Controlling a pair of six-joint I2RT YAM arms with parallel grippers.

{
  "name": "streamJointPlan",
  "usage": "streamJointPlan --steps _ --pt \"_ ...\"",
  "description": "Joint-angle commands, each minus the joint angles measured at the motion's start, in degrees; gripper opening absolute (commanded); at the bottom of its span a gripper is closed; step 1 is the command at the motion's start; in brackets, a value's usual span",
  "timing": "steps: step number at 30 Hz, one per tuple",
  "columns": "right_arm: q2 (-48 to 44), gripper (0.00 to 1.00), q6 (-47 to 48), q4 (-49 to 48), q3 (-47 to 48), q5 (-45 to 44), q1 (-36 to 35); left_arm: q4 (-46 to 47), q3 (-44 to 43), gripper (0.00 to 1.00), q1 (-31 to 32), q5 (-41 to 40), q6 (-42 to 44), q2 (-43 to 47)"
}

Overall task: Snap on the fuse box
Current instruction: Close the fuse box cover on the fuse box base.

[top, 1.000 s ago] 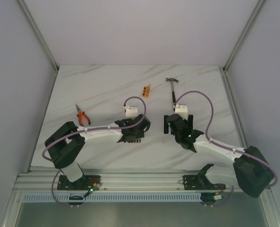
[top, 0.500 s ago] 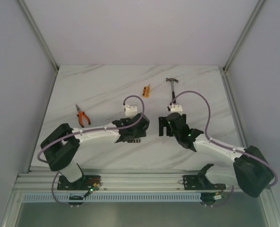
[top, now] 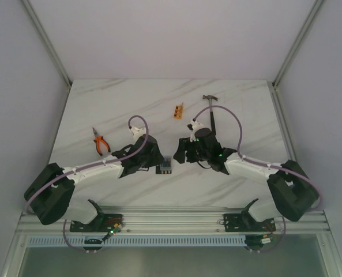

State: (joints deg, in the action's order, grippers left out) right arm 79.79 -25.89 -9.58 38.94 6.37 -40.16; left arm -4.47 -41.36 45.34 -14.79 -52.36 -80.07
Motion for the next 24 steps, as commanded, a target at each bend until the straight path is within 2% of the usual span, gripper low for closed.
streamJointPlan --steps 1,4,12,15,19,24 --pt "4.01 0.65 -3.22 -4.95 3.13 7.95 -0.34 5.72 2.30 0.55 -2.31 7.10 1.07 1.28" --pt "6.74 0.56 -3.93 -5.53 4.03 9.40 -0.44 7.28 2.91 0.53 -3.24 9.36 1.48 0.42" --pt "12.36 0.40 -5.03 -6.22 5.00 11.78 -0.54 8.77 3.77 0.41 -4.26 12.41 1.73 -3.56" --pt "13.71 0.36 -4.95 -5.61 4.99 12.22 -0.57 8.77 4.63 0.40 -4.35 12.79 1.45 -3.99" --pt "15.62 0.29 -4.71 -4.73 5.30 13.59 -0.66 9.07 6.17 0.34 -4.39 13.40 0.67 -4.84" --pt "17.17 0.26 -4.14 -2.51 6.00 13.14 -0.87 9.45 8.40 0.30 -4.38 14.14 -0.49 -5.54"
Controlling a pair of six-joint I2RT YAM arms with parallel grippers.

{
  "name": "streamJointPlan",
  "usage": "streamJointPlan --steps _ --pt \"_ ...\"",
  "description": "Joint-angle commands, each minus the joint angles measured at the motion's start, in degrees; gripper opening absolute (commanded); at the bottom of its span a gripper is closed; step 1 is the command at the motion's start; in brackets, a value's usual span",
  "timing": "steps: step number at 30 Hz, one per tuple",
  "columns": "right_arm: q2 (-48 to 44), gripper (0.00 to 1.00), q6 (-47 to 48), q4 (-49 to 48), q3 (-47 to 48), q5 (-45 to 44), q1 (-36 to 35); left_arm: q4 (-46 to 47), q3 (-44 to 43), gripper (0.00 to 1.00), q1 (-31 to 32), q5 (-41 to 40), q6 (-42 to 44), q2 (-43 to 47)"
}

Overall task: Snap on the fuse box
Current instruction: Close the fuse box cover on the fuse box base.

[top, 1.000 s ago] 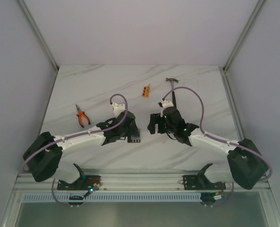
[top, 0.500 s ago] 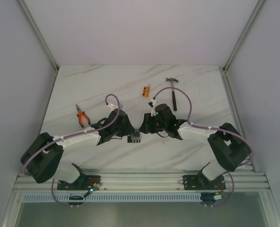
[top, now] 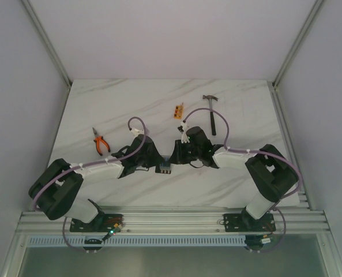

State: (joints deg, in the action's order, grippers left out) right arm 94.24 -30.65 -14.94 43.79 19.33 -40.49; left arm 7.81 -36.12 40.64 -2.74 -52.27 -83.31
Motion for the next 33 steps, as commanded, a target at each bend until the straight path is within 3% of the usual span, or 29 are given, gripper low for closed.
streamJointPlan --steps 1,14,22,27,33 --pt "3.16 0.26 0.68 4.01 1.31 -0.07 -0.55 -2.80 3.47 0.30 0.31 2.38 -0.79 -2.50" --pt "10.35 0.17 0.93 12.69 3.04 -5.97 -0.60 0.21 5.71 0.29 3.79 5.37 -4.47 -6.39" --pt "-1.85 0.23 5.28 13.61 1.70 -13.36 -0.84 3.61 1.91 0.35 7.64 6.88 -5.79 -4.37" --pt "-11.63 0.42 7.08 16.28 0.19 -20.80 -0.33 2.85 1.52 0.49 7.56 3.60 -4.52 0.25" --pt "-22.32 0.71 11.06 18.58 -2.89 -39.00 3.48 -2.10 2.10 0.69 2.38 -2.79 0.61 8.21"
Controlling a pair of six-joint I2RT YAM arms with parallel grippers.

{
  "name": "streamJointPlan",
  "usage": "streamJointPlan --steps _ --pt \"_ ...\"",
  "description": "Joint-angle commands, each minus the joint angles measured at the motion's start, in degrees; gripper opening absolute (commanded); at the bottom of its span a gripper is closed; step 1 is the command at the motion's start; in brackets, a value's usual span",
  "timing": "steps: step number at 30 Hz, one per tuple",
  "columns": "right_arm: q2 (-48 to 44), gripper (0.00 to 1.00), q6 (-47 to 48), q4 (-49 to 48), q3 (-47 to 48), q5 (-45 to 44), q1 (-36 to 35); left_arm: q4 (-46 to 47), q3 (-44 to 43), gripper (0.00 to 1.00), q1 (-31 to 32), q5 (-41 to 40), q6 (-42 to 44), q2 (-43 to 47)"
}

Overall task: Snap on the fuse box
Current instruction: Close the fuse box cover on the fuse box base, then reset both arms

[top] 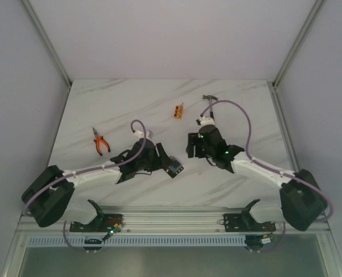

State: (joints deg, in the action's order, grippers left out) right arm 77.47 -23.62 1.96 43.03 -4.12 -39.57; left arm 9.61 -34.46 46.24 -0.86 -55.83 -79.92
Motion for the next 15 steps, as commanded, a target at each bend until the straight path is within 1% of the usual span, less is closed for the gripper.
streamJointPlan --steps 1,2,4,5,6,7,10,12,15 --pt "-6.74 0.75 4.87 1.30 -2.77 -19.00 3.67 -4.96 0.45 0.73 -4.63 -6.07 5.46 6.07" --pt "-7.89 0.80 5.79 0.55 -3.36 -22.20 4.95 -5.86 0.45 0.77 -6.02 -7.63 6.87 7.26" --pt "-9.50 0.95 7.99 -2.45 -5.03 -28.21 7.81 -7.05 0.76 0.86 -9.60 -10.71 9.97 9.76" --pt "-10.08 1.00 8.62 -4.79 -6.11 -30.80 9.72 -7.25 0.99 0.90 -11.33 -12.96 11.64 10.91" --pt "-10.51 0.99 9.49 -7.57 -7.48 -32.75 11.58 -7.38 1.24 0.97 -12.93 -15.50 13.34 11.98" --pt "-10.81 0.99 10.19 -11.17 -8.83 -33.55 13.88 -7.48 1.45 1.00 -15.29 -18.27 14.84 12.89" --pt "-10.75 0.99 12.09 -22.88 -13.76 -34.14 20.24 -6.97 1.44 1.00 -20.66 -24.86 19.45 14.84" --pt "-9.71 0.99 15.42 -32.42 -17.36 -35.15 23.17 -5.27 1.73 1.00 -24.51 -28.01 22.67 15.56" --pt "-5.97 0.99 19.73 -47.58 -22.07 -35.50 26.65 0.14 4.73 1.00 -30.39 -32.02 25.28 16.69"
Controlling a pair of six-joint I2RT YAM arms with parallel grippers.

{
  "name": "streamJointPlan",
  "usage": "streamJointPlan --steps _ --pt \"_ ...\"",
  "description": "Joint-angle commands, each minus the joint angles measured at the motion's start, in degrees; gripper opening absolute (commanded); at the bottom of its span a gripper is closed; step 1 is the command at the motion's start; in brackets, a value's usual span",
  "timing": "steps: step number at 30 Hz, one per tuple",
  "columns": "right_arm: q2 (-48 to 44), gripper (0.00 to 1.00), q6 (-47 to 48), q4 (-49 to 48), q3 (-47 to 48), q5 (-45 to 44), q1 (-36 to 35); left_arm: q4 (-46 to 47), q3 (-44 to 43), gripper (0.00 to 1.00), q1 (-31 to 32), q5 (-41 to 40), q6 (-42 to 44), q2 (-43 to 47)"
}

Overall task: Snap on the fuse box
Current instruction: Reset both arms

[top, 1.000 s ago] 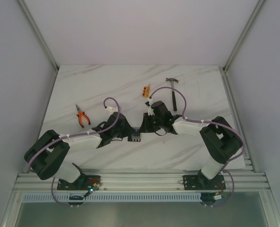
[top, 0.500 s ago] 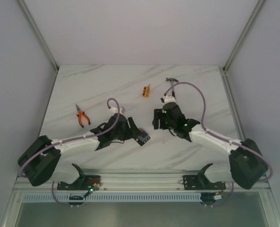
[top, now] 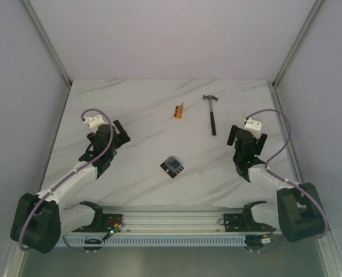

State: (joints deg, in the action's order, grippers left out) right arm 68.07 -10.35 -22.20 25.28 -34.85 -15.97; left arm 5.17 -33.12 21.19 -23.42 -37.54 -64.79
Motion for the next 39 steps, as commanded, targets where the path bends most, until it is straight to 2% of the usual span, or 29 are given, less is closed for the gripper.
streamJointPlan --steps 1,5,7,9,10,12,14,15,16,20,22,26,39 --pt "4.91 0.99 6.96 -25.68 -5.50 -4.31 3.97 7.59 5.26 1.00 -7.41 -10.78 7.88 1.87" --pt "11.63 1.00 8.89 -44.82 -11.39 -1.07 6.74 21.95 11.96 1.00 -13.58 -14.11 14.87 1.14" --pt "12.16 1.00 10.32 -47.39 -12.38 3.14 7.75 25.98 12.83 1.00 -15.63 -13.58 18.72 0.17" --pt "16.29 1.00 10.49 -57.36 -15.01 5.51 9.06 33.03 14.94 1.00 -16.20 -13.11 22.27 -1.46" --pt "17.44 1.00 10.62 -58.15 -15.18 6.19 9.30 36.86 16.26 1.00 -16.23 -12.30 23.72 -2.53" --pt "15.83 1.00 9.45 -52.45 -13.68 10.24 11.08 44.95 18.23 1.00 -16.27 -9.60 26.91 -5.64" --pt "20.56 1.00 10.20 -58.57 -14.03 14.74 12.18 51.63 18.60 1.00 -16.31 -7.16 29.97 -10.33" --pt "20.93 1.00 9.80 -56.63 -13.21 15.73 12.46 55.20 18.31 1.00 -16.40 -6.34 31.02 -13.36" --pt "19.12 1.00 9.28 -51.92 -12.33 17.69 13.41 54.97 17.34 1.00 -16.48 -4.91 31.68 -14.49" --pt "19.62 1.00 8.94 -52.86 -12.23 19.39 14.39 69.56 21.22 1.00 -17.00 6.16 36.04 -21.89" --pt "19.29 1.00 9.02 -51.96 -12.12 19.50 14.38 71.35 20.89 1.00 -17.06 10.16 38.34 -24.47" --pt "19.24 1.00 8.96 -51.67 -12.09 19.54 14.42 67.39 19.27 1.00 -17.80 9.33 36.64 -24.17" --pt "19.29 1.00 8.99 -51.79 -12.01 19.56 14.40 68.11 19.55 1.00 -17.81 9.19 36.84 -24.08"
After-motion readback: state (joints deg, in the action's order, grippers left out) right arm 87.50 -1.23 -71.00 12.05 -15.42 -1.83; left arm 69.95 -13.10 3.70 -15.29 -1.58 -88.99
